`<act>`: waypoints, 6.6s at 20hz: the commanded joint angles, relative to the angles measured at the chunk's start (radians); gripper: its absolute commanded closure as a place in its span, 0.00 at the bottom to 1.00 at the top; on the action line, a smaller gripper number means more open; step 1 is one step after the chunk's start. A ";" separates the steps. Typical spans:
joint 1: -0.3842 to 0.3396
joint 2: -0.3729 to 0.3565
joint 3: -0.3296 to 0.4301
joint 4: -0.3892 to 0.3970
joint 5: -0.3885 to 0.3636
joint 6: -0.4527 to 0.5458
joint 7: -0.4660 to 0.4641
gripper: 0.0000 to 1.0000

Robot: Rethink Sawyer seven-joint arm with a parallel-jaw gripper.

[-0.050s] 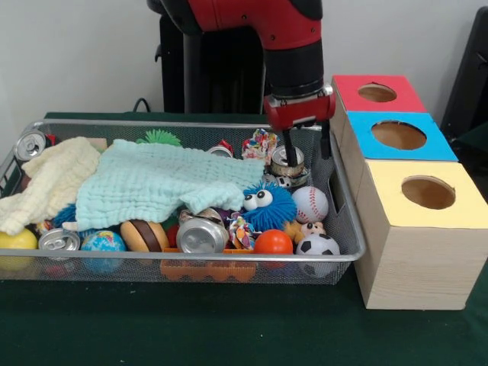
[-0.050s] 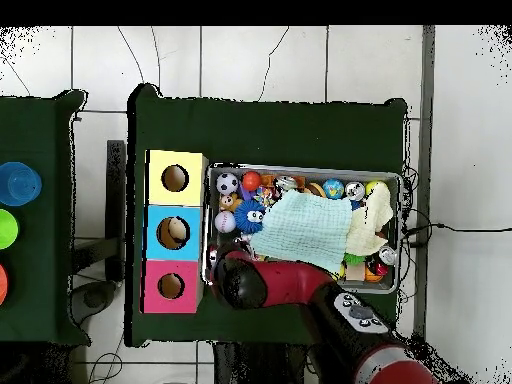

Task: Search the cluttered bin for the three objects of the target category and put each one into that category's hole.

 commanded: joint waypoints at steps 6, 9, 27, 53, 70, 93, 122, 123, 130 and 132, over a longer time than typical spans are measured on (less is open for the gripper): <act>-0.055 -0.140 0.106 0.073 0.011 0.102 0.104 0.00; -0.024 -0.139 0.049 0.058 -0.012 0.081 0.104 0.00; 0.053 -0.187 -0.117 -0.046 -0.175 0.261 -0.028 0.00; 0.071 -0.114 -0.181 -0.008 -0.173 0.029 0.131 0.00; 0.144 0.123 -0.296 -0.001 -0.136 -0.308 0.187 0.00; 0.131 0.111 -0.265 -0.031 -0.143 -0.196 0.113 1.00; 0.060 -0.055 -0.109 -0.002 -0.089 0.038 0.088 1.00; 0.053 -0.057 -0.097 -0.002 -0.087 0.047 0.088 1.00; 0.031 -0.087 -0.043 0.013 -0.060 0.084 0.111 1.00; 0.039 -0.105 -0.040 0.016 -0.048 0.093 0.121 1.00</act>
